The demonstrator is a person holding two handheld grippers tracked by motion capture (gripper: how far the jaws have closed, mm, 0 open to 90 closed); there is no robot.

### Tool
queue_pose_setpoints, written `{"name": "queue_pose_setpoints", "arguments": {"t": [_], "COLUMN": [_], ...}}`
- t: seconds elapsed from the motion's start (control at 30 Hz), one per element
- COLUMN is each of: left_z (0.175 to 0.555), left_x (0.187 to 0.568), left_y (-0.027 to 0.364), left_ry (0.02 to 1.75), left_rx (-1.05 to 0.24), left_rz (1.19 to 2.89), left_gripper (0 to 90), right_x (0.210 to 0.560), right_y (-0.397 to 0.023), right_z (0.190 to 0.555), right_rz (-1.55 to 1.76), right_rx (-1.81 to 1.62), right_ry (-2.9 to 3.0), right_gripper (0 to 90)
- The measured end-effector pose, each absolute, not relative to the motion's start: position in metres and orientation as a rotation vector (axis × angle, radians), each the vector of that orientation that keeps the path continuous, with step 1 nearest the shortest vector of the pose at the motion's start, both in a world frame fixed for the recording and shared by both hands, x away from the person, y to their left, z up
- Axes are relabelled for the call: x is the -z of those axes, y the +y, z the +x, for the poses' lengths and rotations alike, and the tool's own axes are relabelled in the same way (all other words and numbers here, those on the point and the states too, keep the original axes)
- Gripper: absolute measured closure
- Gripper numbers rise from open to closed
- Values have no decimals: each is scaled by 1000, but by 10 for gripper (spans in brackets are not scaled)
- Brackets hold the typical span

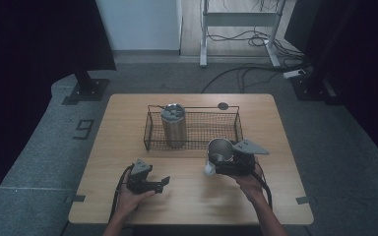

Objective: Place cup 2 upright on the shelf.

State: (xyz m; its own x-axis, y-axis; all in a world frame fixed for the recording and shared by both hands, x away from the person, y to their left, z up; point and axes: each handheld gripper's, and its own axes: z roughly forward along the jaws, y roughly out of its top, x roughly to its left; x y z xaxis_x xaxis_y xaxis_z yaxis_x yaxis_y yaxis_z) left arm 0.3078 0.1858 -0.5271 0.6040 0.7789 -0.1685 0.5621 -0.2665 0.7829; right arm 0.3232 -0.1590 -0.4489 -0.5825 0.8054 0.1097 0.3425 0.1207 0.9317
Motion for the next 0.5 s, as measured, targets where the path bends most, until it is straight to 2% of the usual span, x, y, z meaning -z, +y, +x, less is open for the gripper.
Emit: {"name": "queue_pose_setpoints", "arguments": {"t": [0.5], "left_z": [308], "left_x": [527], "left_y": [185], "left_ry": [1063], "left_rx": [-312], "left_rz": [1965], "left_gripper": [108], "right_x": [444], "right_y": [-161], "right_z": [331], "right_rz": [1116], "right_rx": [-1477], "right_ry": [1967], "right_gripper": [57]}}
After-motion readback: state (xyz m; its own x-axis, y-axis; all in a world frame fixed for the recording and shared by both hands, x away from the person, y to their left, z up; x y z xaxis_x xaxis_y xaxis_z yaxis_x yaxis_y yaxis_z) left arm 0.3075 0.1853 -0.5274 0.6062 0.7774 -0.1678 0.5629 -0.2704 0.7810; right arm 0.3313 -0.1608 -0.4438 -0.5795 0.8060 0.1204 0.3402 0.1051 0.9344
